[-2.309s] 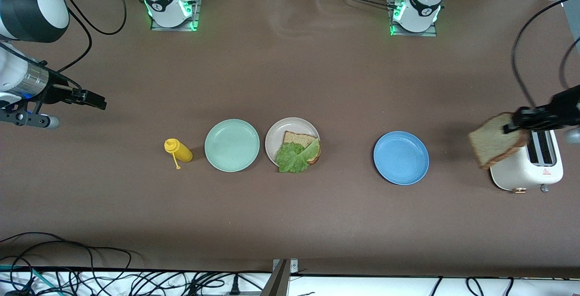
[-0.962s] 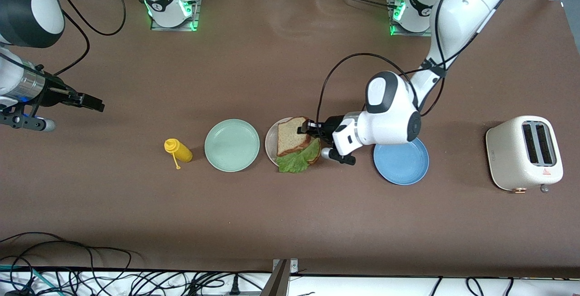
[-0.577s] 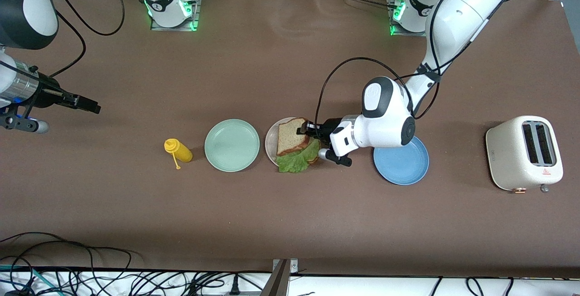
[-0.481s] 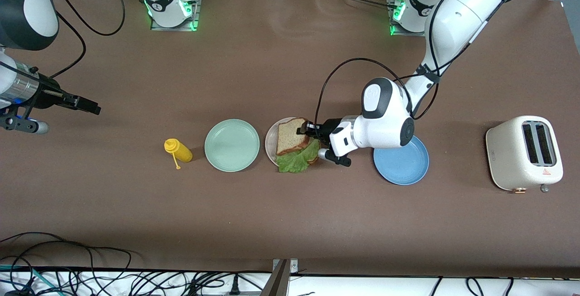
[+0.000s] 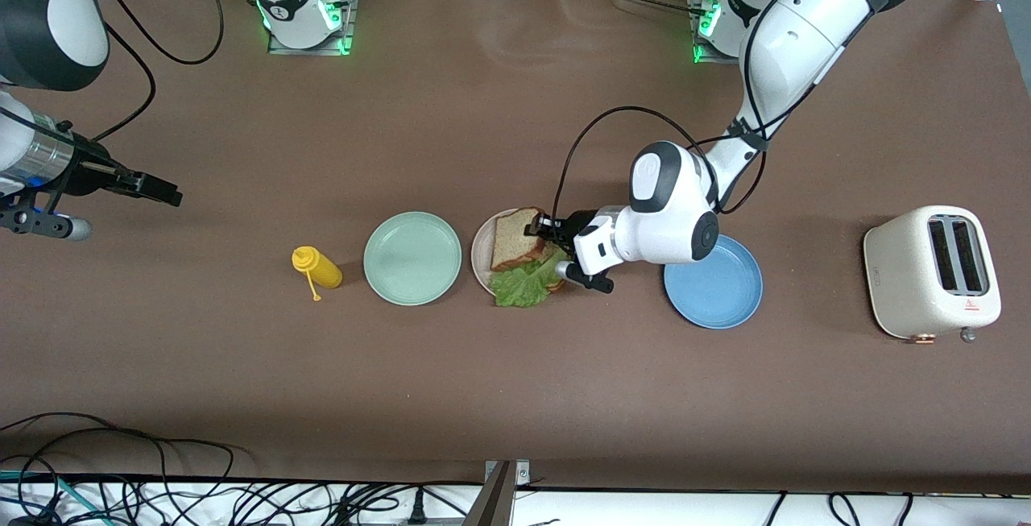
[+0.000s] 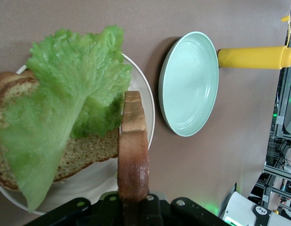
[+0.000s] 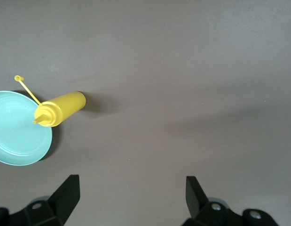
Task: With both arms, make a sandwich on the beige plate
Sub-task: 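Lay the bread slice on the lettuce with the left gripper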
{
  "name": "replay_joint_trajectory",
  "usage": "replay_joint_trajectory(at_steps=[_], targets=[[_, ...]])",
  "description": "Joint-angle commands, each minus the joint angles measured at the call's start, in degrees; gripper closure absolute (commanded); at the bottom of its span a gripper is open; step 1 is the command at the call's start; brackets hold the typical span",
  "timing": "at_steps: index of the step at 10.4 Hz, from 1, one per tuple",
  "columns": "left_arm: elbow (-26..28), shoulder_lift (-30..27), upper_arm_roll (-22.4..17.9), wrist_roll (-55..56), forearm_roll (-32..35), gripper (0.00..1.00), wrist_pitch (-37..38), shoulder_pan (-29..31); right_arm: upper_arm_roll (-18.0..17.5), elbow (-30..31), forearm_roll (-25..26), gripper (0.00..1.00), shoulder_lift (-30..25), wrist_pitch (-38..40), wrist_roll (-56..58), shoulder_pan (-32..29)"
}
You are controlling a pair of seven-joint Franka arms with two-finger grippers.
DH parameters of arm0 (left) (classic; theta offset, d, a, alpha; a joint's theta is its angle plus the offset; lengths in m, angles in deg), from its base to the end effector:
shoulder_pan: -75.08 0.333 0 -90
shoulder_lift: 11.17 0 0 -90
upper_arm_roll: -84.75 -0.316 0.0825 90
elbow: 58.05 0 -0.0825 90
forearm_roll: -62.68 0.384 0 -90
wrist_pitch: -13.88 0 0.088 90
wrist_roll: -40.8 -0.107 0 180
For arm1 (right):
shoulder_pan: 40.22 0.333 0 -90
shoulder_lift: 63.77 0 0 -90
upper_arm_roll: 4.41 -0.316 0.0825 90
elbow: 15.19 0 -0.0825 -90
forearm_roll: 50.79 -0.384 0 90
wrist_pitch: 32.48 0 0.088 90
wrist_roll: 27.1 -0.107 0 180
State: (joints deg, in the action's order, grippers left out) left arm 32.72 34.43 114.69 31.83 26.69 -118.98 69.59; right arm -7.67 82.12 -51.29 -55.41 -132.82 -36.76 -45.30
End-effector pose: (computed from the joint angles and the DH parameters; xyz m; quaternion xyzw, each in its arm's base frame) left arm 0.5991 -0.3702 0.2259 0.9138 -0.0832 -0.0963 0.3857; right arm 0.5969 -0.0199 0.4948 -0.9938 0.1010 0.0468 0.0052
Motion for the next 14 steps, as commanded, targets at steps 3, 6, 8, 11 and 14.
replay_joint_trajectory(at_steps=[3,6,8,11,14], targets=[[-1.91,-0.33,-1.38,-1.93,1.79,0.00,0.05,-0.84,-1.47,-0.55,-0.12,0.00,-1.77,0.67,-2.46,0.24],[-4.36,-1.04,-1.72,-1.15,5.91,0.00,0.14,0.03,-3.50,0.24,0.58,0.00,-3.96,1.38,-5.81,0.33],[-4.46,-1.82,-1.90,-1.05,8.38,0.00,0.66,2.31,-3.50,0.24,0.67,0.00,-3.97,1.29,-5.72,0.25],[-4.20,-5.68,-4.09,3.40,17.06,0.00,1.98,3.64,-3.33,0.15,1.20,0.00,-3.88,1.20,-5.46,0.25],[-4.20,-11.74,-6.12,14.20,32.58,0.00,10.82,4.08,-3.24,-0.28,1.99,0.00,-3.62,1.11,-5.46,0.25]])
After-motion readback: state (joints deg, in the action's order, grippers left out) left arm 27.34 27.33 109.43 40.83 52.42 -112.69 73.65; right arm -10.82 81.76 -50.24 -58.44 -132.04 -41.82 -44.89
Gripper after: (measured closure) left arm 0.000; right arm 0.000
